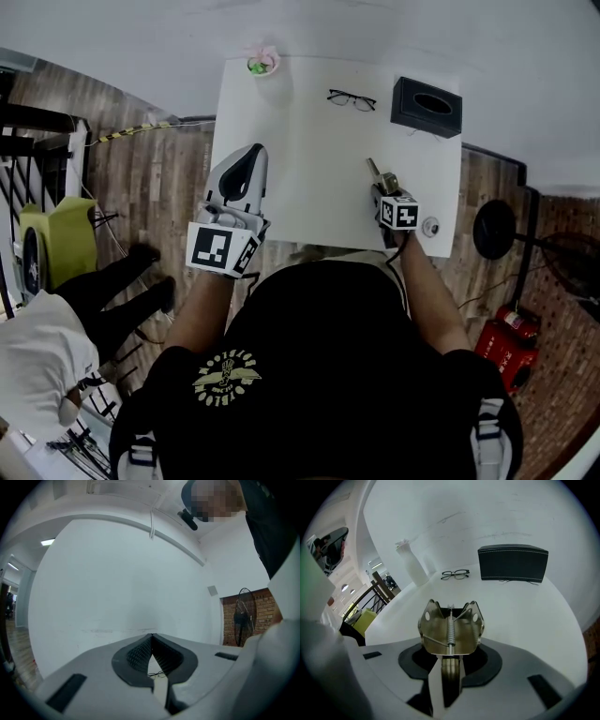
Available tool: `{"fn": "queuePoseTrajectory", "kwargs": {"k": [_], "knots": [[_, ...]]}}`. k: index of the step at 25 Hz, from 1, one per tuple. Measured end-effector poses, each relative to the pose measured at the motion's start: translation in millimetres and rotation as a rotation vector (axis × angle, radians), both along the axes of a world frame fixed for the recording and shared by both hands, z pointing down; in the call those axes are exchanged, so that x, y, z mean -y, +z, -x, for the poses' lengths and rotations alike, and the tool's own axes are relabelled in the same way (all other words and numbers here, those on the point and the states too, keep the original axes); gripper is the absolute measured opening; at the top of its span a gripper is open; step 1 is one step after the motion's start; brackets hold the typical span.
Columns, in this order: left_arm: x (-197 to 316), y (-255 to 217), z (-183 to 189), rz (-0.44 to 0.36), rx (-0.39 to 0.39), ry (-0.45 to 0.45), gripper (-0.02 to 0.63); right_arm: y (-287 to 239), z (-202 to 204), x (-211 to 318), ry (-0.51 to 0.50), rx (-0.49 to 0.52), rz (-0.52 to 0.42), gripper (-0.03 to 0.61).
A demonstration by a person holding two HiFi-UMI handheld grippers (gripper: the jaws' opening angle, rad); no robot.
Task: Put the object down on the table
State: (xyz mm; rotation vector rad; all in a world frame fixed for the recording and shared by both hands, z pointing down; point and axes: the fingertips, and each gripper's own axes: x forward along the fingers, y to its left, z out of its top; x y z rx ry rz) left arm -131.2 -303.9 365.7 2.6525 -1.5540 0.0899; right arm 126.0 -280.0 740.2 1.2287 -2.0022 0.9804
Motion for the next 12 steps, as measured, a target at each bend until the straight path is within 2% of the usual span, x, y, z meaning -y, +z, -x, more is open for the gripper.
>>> {"fn": "queuePoseTrajectory", "kwargs": {"k": [2,6,12], "knots": [[-2,1,2,0.001,-0.002,-0.002,0.008,1,1,0,-0.001,0.005,0.007,0.184],[-6,0,1,0.0,-0.01,0.007,0.007,-11,-3,1,0.0,-0.007,-0.037,0.233],[-10,-2,-3,-0.005,-0.023,0.03,0.006,-23,-16,3,-0.005,-0.041,-0.081,0.258]]}}
